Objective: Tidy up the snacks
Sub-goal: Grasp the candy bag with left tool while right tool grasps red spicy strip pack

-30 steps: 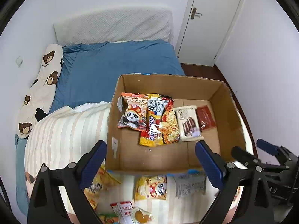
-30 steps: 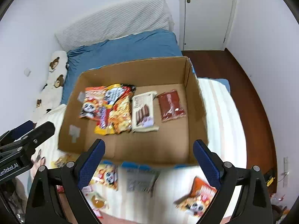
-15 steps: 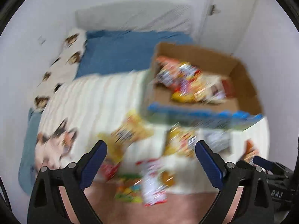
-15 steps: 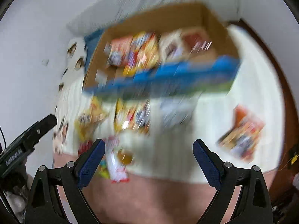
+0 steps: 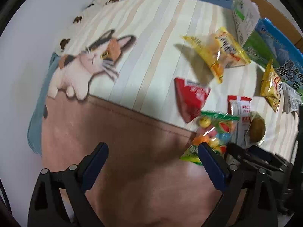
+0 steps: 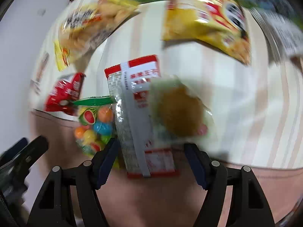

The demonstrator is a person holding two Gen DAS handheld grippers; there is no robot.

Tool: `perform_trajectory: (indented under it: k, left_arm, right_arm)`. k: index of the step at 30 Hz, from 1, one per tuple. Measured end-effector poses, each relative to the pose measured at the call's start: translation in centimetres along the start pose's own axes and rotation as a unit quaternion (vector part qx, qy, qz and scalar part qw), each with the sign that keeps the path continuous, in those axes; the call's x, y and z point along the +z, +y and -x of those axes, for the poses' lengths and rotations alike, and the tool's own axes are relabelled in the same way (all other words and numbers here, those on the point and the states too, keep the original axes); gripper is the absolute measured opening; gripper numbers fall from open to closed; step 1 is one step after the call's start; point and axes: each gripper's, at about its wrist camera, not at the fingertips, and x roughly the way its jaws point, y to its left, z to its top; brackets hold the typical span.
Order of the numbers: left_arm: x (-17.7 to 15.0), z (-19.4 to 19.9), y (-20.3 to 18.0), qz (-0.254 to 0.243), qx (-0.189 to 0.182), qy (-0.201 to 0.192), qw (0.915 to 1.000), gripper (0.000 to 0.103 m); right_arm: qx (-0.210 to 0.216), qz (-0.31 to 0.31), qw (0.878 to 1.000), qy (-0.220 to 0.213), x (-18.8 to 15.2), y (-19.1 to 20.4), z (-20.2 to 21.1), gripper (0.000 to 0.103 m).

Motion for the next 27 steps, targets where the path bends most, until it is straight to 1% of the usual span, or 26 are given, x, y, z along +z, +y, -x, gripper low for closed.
perform_trajectory:
  k: [1,2,3,4,5,8,10,12,15,16,17,18,19,20,21,23,24,25,27]
  left_arm:
    - [-0.1,-0.2,0.0,-0.001,-0.001,0.003,1.0000,0.097]
    - [-0.2,-0.4,-0.1,-0.003,-0.006,0.006,1.0000,0.097]
    - [-0.3,-0.4,-0.2,-0.004,-0.011,0.007,0.9999,0.097]
    - [-0.3,-0.5,-0.5,-0.005,-0.016,0.009,0.9998,0.097]
    - [-0.3,-0.6,-0.8,-0.008,-0.021,0.010,0.9997,0.097]
    - [0.0,-1.3,-2.7,-0.020,-0.052,0.025,0.9982,0.097]
    - [0.3,-2.3,-4.7,-0.039,-0.073,0.042,0.9957,0.097]
    - [0.7,-3.3,-6.7,-0.057,-0.080,0.055,0.9937,0.097]
    - [1.4,-4.9,-9.1,-0.078,-0.083,0.063,0.9915,0.096]
    - [1.5,-5.3,-9.5,-0.081,-0.088,0.063,0.9908,0.084]
    - [1.5,-5.5,-9.8,-0.082,-0.091,0.064,0.9905,0.077]
    - [1.4,-5.8,-10.2,-0.081,-0.086,0.062,0.9910,0.071]
    - [1.3,-5.9,-10.3,-0.082,-0.086,0.056,0.9913,0.068]
    - [1.1,-5.8,-10.4,-0.083,-0.086,0.052,0.9915,0.065]
    - [0.5,-5.6,-10.6,-0.085,-0.091,0.050,0.9909,0.059]
    - [-0.9,-5.5,-10.6,-0.089,-0.100,0.056,0.9894,0.057]
    - [-1.7,-5.2,-10.7,-0.090,-0.103,0.058,0.9888,0.057]
    - [-2.3,-5.0,-10.9,-0.092,-0.104,0.061,0.9884,0.057]
    - [-4.1,-4.8,-11.2,-0.093,-0.109,0.070,0.9872,0.057]
  right_arm:
    - [-0.017,0.007,1.000,-0.006,-0.1,0.6,-0.2,0.071]
    - [-0.031,0.015,0.999,-0.014,-0.3,1.0,-0.1,0.061]
    - [-0.038,0.020,0.999,-0.019,-0.5,1.2,0.0,0.055]
    - [-0.042,0.023,0.999,-0.022,-0.8,1.1,0.2,0.050]
    - [-0.039,0.019,0.999,-0.022,-1.2,0.6,0.6,0.049]
    - [-0.044,0.005,0.999,-0.014,-2.4,-1.3,1.7,0.049]
    - [-0.051,-0.004,0.999,-0.010,-3.5,-3.0,2.5,0.049]
    - [-0.057,-0.019,0.998,-0.007,-4.8,-4.9,3.3,0.049]
    - [-0.066,-0.058,0.996,-0.010,-6.5,-8.3,4.5,0.049]
    - [-0.068,-0.071,0.995,-0.013,-6.9,-9.4,4.9,0.049]
    - [-0.071,-0.086,0.994,-0.018,-7.6,-10.5,5.3,0.049]
    - [-0.073,-0.098,0.992,-0.021,-8.0,-11.4,5.6,0.049]
    - [-0.072,-0.109,0.991,-0.024,-8.3,-12.1,5.8,0.049]
    - [-0.059,-0.118,0.991,-0.023,-8.7,-12.8,5.9,0.051]
    - [-0.040,-0.120,0.992,-0.016,-9.0,-13.1,5.8,0.053]
    - [0.016,-0.125,0.992,0.020,-9.4,-13.5,5.2,0.059]
    - [0.037,-0.133,0.990,0.021,-9.8,-13.8,5.3,0.059]
    - [0.045,-0.138,0.989,0.017,-10.1,-14.0,5.6,0.060]
    - [0.032,-0.142,0.989,0.005,-10.6,-14.4,6.0,0.063]
